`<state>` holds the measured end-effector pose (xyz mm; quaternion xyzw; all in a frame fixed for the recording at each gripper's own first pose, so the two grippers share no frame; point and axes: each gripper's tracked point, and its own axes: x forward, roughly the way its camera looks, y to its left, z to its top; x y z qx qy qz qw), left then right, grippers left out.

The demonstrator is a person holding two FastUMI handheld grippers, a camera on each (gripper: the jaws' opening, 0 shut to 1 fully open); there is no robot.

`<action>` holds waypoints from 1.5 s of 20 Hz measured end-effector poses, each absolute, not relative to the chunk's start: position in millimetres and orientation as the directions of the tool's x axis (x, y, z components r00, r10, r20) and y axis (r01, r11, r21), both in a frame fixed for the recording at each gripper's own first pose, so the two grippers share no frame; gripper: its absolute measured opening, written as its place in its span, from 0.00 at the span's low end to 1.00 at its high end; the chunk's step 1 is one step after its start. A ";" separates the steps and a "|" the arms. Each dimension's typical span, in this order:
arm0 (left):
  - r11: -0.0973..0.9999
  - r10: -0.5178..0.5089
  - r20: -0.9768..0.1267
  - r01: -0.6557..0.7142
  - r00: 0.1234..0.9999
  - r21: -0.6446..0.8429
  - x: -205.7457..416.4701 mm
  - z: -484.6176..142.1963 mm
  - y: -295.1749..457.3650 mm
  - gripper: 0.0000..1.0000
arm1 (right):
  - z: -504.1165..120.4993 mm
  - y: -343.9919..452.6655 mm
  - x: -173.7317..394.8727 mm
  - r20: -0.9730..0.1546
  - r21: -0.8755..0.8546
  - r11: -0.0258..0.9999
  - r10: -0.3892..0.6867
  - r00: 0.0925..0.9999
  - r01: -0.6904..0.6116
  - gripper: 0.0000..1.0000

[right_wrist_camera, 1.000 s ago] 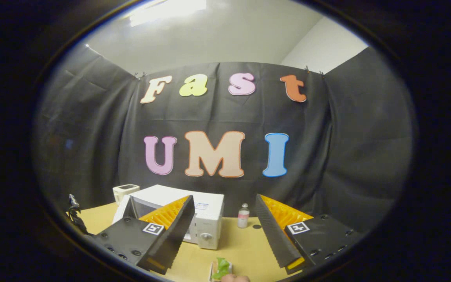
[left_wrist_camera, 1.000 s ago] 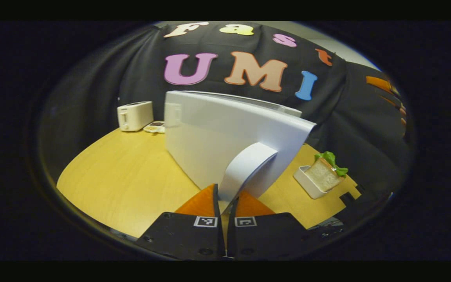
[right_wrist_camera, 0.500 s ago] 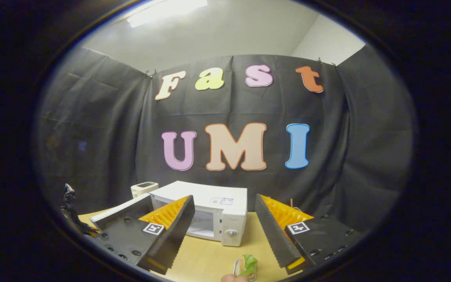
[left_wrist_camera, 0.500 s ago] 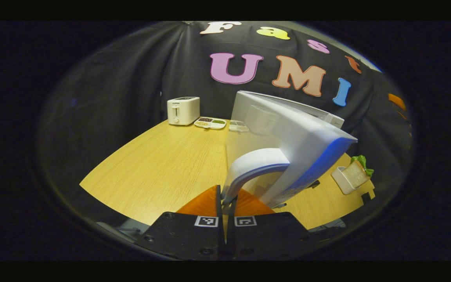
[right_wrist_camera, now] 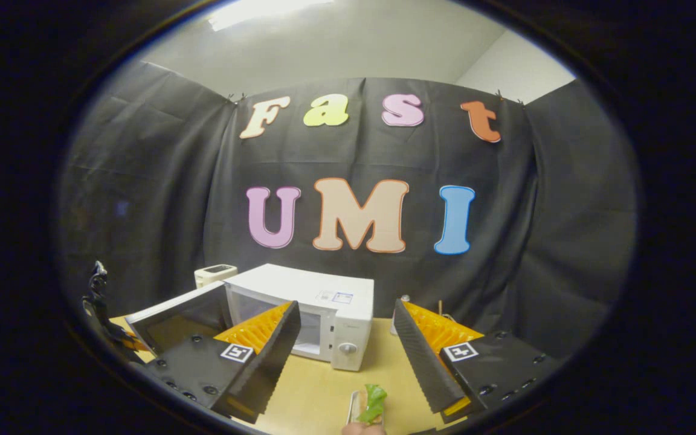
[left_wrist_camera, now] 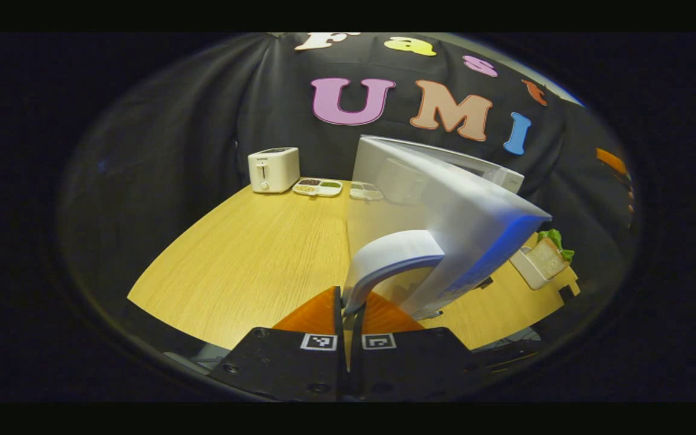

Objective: Open the microwave oven with the left hand, put the food in, and close the microwave oven.

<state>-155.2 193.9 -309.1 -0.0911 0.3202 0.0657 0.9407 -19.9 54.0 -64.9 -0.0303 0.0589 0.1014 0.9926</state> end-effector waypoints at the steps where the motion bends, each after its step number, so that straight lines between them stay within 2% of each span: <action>1: 0.975 0.065 -0.619 -0.183 0.783 -0.129 -155.5 -309.4 193.1 0.01 | -69.4 52.6 -19.6 -0.131 -0.054 0.978 0.195 0.972 -0.203 0.96; 5: 0.969 0.049 -0.632 -0.189 0.773 -0.156 -156.1 -310.1 188.1 0.02 | -91.1 50.5 -19.8 -0.165 -0.049 0.977 0.196 0.967 -0.206 0.97; 7: 0.965 0.055 -0.645 -0.207 0.762 -0.162 -157.6 -312.0 189.7 0.09 | -102.4 48.4 -17.3 -0.188 -0.026 0.980 0.191 0.963 -0.199 0.97; 8: 0.963 0.062 -0.653 -0.217 0.755 -0.160 -158.3 -315.0 189.9 0.23 | -110.9 47.1 -14.8 -0.204 -0.016 0.981 0.187 0.961 -0.195 0.98; 11: 0.962 0.077 -0.669 -0.232 0.739 -0.146 -163.2 -316.2 190.7 1.00 | -121.8 42.8 -10.2 -0.220 0.006 0.984 0.174 0.960 -0.177 0.97; 14: 0.970 0.085 -0.665 -0.214 0.742 -0.116 -161.3 -310.3 190.5 1.00 | -147.1 36.0 -10.0 -0.262 0.016 0.986 0.166 0.951 -0.168 0.97; 18: 0.960 0.083 -0.604 -0.226 0.793 -0.165 -159.8 -266.2 191.6 1.00 | -192.6 18.1 -14.2 -0.340 -0.015 0.991 0.123 0.932 -0.136 0.97; 25: 0.986 0.106 -0.607 -0.164 0.788 -0.041 -193.0 -227.4 187.4 0.98 | -268.9 -0.1 -24.0 -0.454 -0.057 0.991 0.081 0.887 -0.120 0.98; 27: 0.984 0.105 -0.570 -0.170 0.815 -0.061 -192.4 -203.1 184.5 0.99 | -290.0 -6.2 -25.5 -0.483 -0.055 0.993 0.068 0.873 -0.107 0.98; 28: 0.982 0.112 -0.542 -0.176 0.833 -0.068 -188.1 -187.2 184.8 0.97 | -302.7 -10.0 -26.5 -0.500 -0.063 0.993 0.059 0.864 -0.104 0.98; 30: 0.980 0.141 -0.459 -0.190 0.877 -0.063 -173.9 -149.8 187.2 0.97 | -332.8 -17.7 -31.4 -0.555 -0.074 0.992 0.044 0.831 -0.102 0.98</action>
